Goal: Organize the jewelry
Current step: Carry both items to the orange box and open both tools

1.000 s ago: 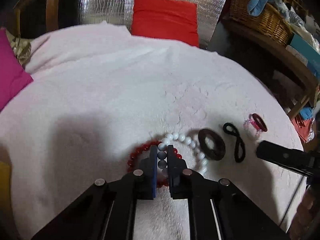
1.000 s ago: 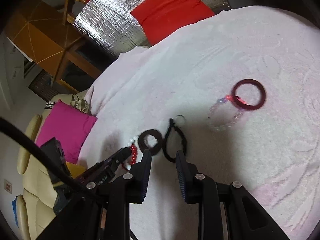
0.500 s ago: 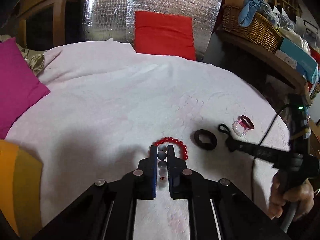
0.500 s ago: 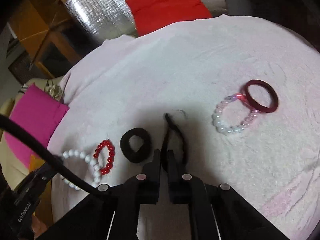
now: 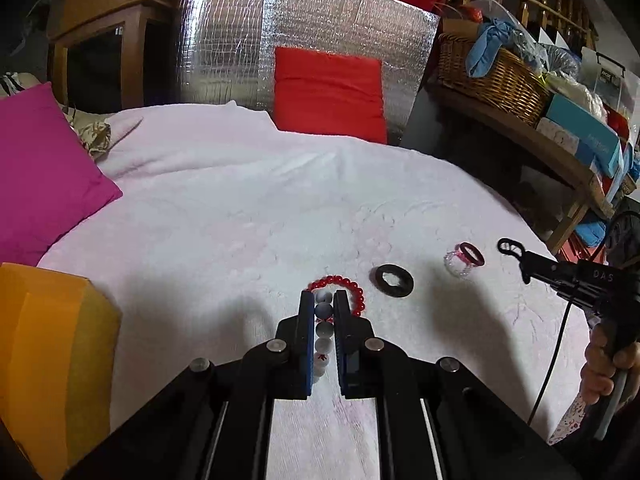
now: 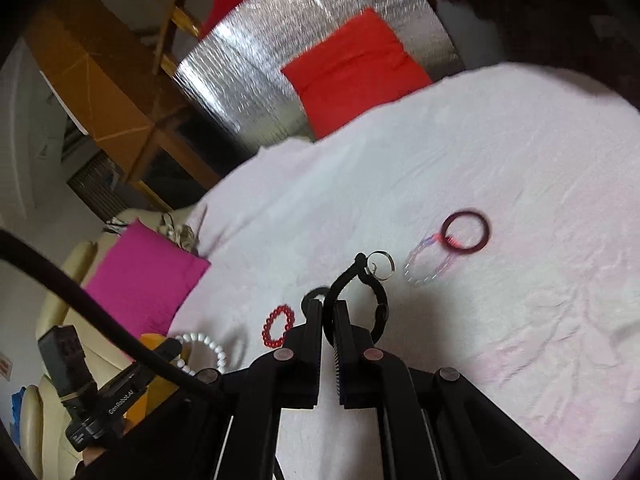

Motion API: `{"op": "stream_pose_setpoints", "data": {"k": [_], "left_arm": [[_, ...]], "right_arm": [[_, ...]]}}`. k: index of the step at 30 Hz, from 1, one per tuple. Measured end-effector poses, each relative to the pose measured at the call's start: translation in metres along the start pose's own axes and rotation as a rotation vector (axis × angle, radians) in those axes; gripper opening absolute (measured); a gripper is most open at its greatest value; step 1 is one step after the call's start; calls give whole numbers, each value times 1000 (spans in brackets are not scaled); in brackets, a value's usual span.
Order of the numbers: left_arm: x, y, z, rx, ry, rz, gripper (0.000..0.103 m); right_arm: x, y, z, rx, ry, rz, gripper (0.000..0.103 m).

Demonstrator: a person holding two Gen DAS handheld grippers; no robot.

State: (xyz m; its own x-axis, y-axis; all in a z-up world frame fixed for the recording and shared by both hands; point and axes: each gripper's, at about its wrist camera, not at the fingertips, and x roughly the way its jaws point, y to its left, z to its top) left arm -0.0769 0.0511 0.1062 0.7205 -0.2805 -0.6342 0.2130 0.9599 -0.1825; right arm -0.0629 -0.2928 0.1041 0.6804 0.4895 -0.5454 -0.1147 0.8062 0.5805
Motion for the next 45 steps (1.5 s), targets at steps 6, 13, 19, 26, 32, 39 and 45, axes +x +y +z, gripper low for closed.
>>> {"op": "stream_pose_setpoints", "data": {"k": [6, 13, 19, 26, 32, 39, 45], "left_arm": [[-18, -6, -5, 6, -30, 46, 9], [-41, -10, -11, -14, -53, 109, 9], [-73, -7, -13, -16, -100, 178, 9], [-111, 16, -14, -38, -136, 279, 9], [-142, 37, -19, -51, -165, 357, 9], [-172, 68, -26, -82, -184, 440, 9], [-191, 98, -37, -115, -182, 511, 9]], "right_arm": [[-12, -7, -2, 17, 9, -2, 6], [-22, 20, -12, -51, 9, 64, 6], [-15, 56, -25, -109, 32, 122, 6], [-6, 99, -43, -181, 46, 185, 6], [8, 137, -61, -237, 66, 247, 6], [33, 184, -89, -297, 112, 330, 6], [46, 221, -109, -351, 154, 394, 6]]}}
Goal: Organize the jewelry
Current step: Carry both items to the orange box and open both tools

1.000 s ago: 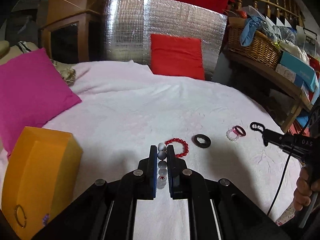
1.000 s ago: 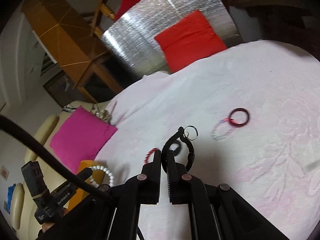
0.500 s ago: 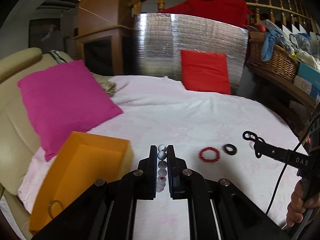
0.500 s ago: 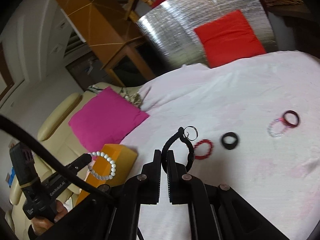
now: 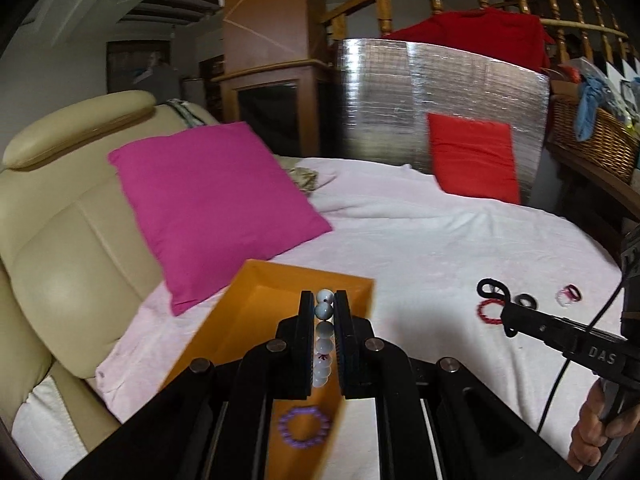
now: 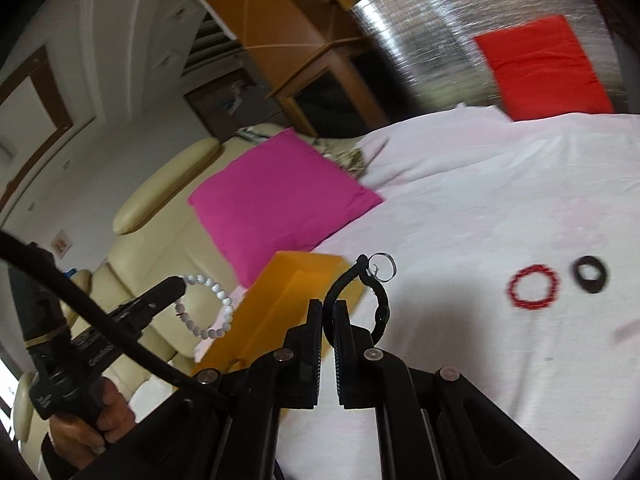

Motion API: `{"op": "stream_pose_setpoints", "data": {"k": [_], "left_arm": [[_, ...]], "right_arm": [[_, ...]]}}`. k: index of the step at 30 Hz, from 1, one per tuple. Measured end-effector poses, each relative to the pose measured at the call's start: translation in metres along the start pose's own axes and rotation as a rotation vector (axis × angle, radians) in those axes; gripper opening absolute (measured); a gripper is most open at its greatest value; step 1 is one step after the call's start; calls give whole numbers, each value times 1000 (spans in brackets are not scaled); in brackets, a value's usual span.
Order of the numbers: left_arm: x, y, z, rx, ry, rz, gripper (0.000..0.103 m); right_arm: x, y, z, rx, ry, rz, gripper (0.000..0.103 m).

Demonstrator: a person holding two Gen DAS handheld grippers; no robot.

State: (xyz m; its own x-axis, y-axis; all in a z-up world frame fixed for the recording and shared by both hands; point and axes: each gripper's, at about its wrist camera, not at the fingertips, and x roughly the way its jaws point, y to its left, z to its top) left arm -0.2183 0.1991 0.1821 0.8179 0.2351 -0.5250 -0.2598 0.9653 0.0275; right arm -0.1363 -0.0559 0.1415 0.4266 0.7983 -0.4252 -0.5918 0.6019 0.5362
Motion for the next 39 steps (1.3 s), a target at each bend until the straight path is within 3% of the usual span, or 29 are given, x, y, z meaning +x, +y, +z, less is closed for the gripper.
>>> {"op": "stream_pose_setpoints", "data": {"k": [19, 30, 39], "left_arm": [[15, 50, -10, -31, 8, 95, 9], [40, 74, -26, -47, 56, 135, 9], [61, 83, -42, -54, 114, 175, 10]], "right_arm": [[84, 79, 0, -88, 141, 109, 6], [139, 85, -1, -91, 236, 93, 6], [169, 81, -4, -79, 263, 53, 9]]}}
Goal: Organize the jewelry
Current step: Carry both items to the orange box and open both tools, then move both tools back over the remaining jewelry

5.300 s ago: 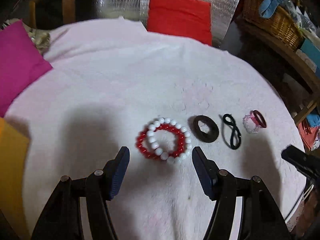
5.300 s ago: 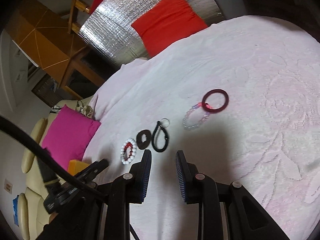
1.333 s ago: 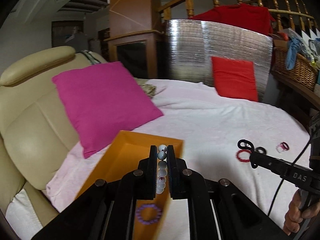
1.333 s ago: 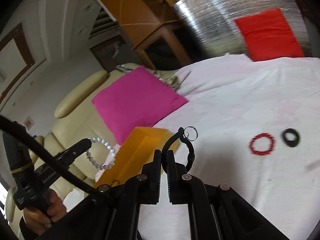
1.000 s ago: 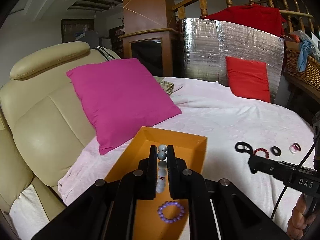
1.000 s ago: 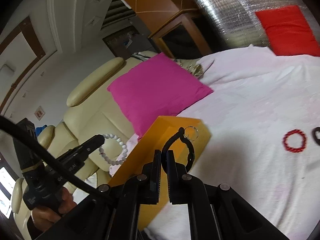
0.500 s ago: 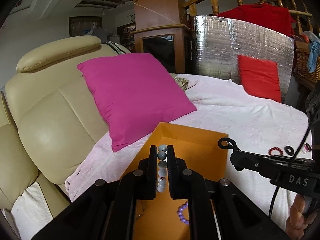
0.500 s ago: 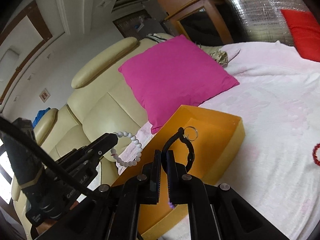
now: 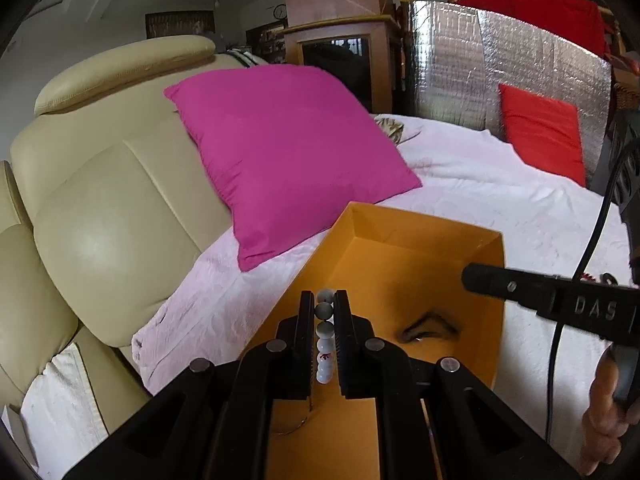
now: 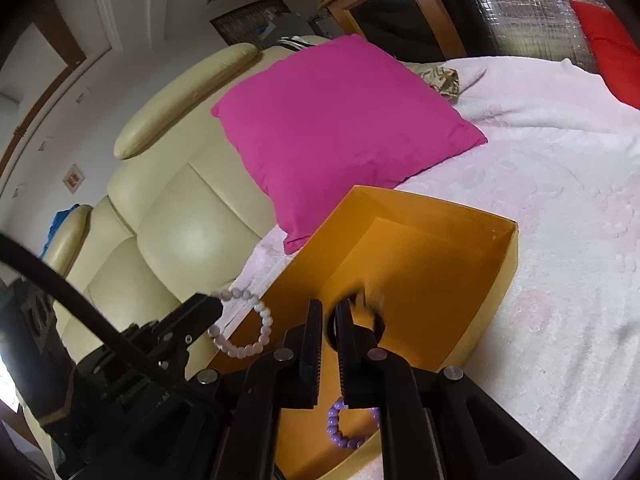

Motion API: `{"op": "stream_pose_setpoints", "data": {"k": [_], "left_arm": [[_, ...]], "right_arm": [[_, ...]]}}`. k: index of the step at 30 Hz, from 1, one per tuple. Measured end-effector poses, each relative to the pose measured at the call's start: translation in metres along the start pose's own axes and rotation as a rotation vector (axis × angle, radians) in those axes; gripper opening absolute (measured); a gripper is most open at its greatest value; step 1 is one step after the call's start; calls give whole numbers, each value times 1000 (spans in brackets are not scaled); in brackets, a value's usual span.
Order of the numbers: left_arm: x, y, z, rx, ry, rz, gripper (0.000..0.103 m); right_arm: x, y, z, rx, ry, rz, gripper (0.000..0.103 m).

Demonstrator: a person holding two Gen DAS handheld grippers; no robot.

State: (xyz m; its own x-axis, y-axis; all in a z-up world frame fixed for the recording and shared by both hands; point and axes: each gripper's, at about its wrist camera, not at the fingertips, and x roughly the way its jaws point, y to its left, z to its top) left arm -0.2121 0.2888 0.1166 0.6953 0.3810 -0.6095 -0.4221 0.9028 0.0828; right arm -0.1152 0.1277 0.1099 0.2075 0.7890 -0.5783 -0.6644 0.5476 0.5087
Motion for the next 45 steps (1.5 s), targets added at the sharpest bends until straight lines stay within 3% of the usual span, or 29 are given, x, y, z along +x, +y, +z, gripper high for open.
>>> {"op": "stream_pose_setpoints", "data": {"k": [3, 5, 12, 16, 19, 23, 25, 28, 30, 32, 35, 38, 41, 45], "left_arm": [[0, -1, 0, 10, 5, 10, 23], [-3, -3, 0, 15, -4, 35, 53], [-30, -10, 10, 32, -58, 46, 57], [-53, -11, 16, 21, -93, 32, 70], [-69, -16, 17, -4, -85, -31, 79], [-94, -37, 15, 12, -22, -237, 81], [-111, -46, 15, 35, -25, -271, 81], [-140, -55, 19, 61, -47, -256, 81], [-161, -57, 21, 79, -81, -254, 82], [-184, -56, 26, 85, -128, -316, 82], [-212, -43, 43, 32, -204, -439, 82], [-232, -41, 72, -38, -244, -412, 83], [-241, -49, 106, -83, -248, -398, 83], [-248, -86, 148, -15, -285, -319, 84]], "right_arm": [[1, -7, 3, 34, 12, -14, 10], [-6, -10, 5, 40, -7, -19, 10], [-50, -29, 9, 75, -76, -48, 19], [-86, -39, 8, 95, -109, -74, 25], [-112, -43, 3, 92, -121, -106, 26], [-160, -53, -8, 100, -150, -184, 26], [-183, -59, -12, 120, -171, -224, 26], [-232, -67, -19, 149, -213, -310, 27], [-261, -71, -21, 165, -246, -358, 39], [-300, -73, -23, 189, -308, -401, 48], [-353, -69, -20, 200, -400, -458, 49], [-399, -58, -13, 192, -491, -506, 51], [-440, -46, -5, 156, -581, -552, 66], [-479, -30, 7, 96, -675, -578, 67]]}}
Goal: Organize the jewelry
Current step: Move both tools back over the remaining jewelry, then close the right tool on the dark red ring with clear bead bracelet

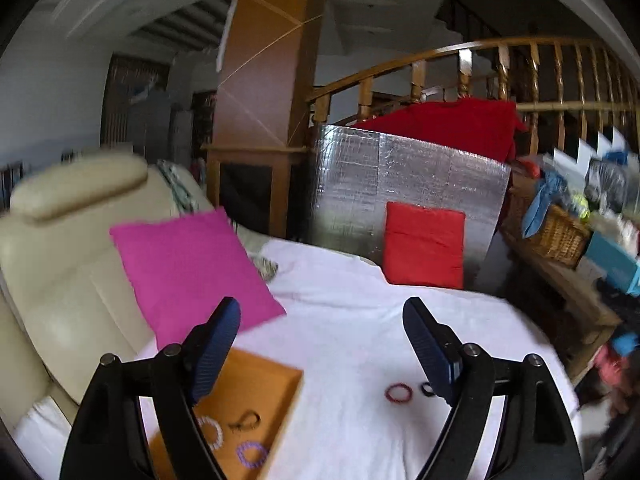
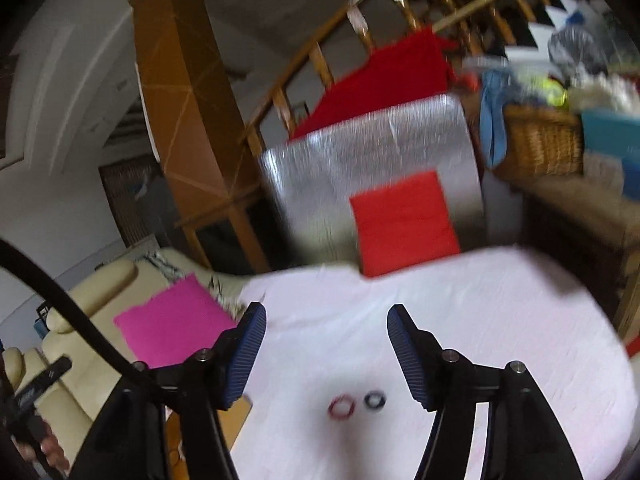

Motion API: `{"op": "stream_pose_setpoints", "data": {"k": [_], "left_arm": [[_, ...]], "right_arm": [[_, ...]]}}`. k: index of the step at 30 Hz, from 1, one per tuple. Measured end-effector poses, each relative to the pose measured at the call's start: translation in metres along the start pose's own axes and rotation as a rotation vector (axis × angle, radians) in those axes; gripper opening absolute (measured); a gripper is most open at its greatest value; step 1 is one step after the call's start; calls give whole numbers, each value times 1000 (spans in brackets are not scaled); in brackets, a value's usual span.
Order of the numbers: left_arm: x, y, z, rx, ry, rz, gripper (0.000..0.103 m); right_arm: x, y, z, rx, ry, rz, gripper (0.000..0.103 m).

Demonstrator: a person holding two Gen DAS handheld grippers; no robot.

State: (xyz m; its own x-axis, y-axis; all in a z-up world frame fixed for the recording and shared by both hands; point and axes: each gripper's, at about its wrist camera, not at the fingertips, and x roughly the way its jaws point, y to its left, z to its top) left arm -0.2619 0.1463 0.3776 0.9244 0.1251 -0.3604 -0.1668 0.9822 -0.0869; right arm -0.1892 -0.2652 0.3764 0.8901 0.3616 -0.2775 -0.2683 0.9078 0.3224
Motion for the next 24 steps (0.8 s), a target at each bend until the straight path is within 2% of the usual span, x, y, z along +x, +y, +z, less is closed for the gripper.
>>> {"op": "stream_pose_setpoints", "data": {"k": [3, 4, 7, 11, 14, 17, 20, 24], "left_arm": [[25, -37, 15, 99, -27, 68, 88], [32, -47, 15, 112, -27, 78, 93], [65, -75, 4, 116, 1, 79, 94], [129, -103, -39, 104, 96, 76, 94], [191, -119, -89, 114, 227, 82, 94], [235, -131, -132, 138, 331, 92, 94], [267, -144, -165, 178, 405, 56, 94], [293, -155, -190, 251, 449, 1, 94]], "right_arm": [[-8, -9, 9, -7, -45, -3, 69], [-9, -14, 8, -1, -55, 3, 69], [-5, -37, -5, 50, -69, 19, 69], [17, -82, -36, 115, -22, 7, 69], [40, -114, -65, 140, 30, -33, 69], [61, -146, -92, 194, 76, -54, 69], [85, -171, -113, 228, 114, -83, 69], [124, -202, -140, 267, 195, -127, 66]]}}
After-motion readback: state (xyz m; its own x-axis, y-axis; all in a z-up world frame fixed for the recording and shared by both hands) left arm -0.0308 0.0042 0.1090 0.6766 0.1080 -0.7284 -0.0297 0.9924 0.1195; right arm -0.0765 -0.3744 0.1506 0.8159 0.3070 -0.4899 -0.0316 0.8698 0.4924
